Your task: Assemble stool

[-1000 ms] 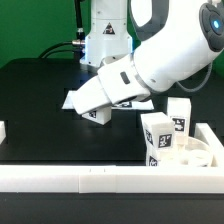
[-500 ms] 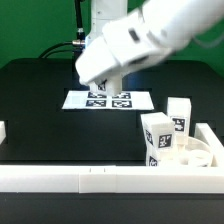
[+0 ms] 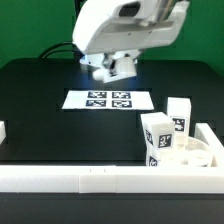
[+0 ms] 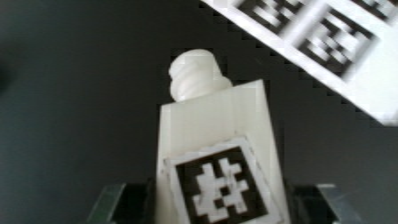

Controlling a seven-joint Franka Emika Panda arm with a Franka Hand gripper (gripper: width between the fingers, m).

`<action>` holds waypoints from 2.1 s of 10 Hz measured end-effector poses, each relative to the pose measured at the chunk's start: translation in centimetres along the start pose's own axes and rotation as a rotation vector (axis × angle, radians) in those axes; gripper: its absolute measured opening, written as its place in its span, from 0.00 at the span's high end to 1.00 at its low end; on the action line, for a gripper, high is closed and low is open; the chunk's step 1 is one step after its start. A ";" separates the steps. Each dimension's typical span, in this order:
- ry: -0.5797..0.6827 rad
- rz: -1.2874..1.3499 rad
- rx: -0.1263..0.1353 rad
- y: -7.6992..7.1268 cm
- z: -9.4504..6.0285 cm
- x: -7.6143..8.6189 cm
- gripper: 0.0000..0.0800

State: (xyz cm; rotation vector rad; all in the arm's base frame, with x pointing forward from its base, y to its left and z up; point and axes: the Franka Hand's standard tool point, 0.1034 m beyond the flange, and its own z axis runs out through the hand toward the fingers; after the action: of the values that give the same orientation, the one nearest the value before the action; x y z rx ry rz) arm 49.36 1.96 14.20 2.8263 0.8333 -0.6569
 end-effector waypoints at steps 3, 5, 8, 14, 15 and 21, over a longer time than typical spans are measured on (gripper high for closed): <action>0.271 0.085 0.057 2.4 -4.8 0.9 0.60; 0.381 0.127 0.050 2.4 -4.9 1.0 0.60; 0.519 0.307 0.179 1.5 -9.4 5.2 0.60; 0.880 0.369 0.041 3.6 -10.0 4.6 0.60; 0.930 0.434 0.103 2.4 -10.5 6.0 0.60; 1.074 0.569 0.073 1.6 -12.5 9.6 0.60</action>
Offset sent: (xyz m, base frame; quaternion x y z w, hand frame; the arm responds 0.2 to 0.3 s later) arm 0.0000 0.0000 0.0000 0.0000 0.1938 0.0000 0.9810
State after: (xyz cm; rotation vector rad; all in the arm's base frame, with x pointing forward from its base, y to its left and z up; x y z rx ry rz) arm 62.12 8.24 21.15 3.1157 -0.0011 0.9832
